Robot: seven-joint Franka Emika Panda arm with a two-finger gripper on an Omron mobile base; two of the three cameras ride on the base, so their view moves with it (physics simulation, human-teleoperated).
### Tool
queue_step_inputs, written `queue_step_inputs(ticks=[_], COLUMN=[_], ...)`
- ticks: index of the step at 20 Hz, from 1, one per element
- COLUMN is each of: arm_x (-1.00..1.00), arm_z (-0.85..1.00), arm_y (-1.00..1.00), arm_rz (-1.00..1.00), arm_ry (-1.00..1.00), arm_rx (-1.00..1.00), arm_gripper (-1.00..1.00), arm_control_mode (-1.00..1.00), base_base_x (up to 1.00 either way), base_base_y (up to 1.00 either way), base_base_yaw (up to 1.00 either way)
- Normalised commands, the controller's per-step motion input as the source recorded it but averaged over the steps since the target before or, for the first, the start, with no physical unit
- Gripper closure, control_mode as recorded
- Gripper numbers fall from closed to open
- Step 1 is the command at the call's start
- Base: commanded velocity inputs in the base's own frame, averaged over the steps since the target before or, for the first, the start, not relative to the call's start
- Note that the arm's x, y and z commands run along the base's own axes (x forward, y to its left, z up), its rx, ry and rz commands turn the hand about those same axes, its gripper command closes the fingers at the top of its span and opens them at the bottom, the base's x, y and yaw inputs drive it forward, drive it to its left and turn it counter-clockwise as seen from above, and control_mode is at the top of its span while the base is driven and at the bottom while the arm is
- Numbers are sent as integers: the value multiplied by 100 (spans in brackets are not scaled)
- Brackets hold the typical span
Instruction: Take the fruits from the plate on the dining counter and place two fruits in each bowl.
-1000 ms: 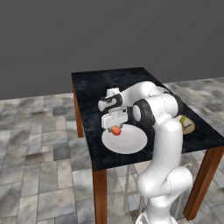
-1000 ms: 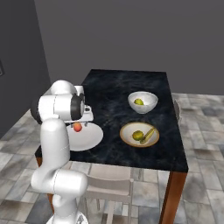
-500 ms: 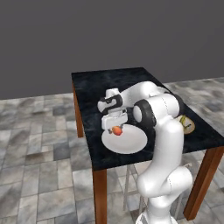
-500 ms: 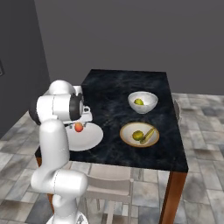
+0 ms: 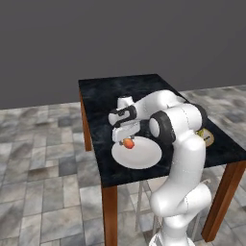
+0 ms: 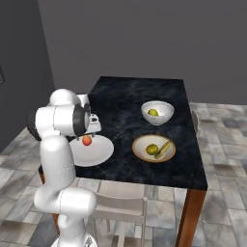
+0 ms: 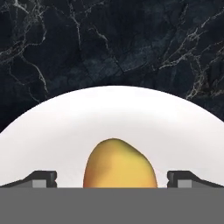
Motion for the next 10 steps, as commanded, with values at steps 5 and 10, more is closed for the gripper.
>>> queue_step_inputs(ticks=[5,10], arm_x=[-10,-24], arm_z=[2,0], arm_y=[-14,-12], arm_rz=[0,0], arm_ry=[-14,-6], arm_rx=[3,3], arm_gripper=[-100,-100], arm_control_mode=[-100,-100], base_base_x=[0,0], base_base_y=[0,0], base_base_yaw=[0,0])
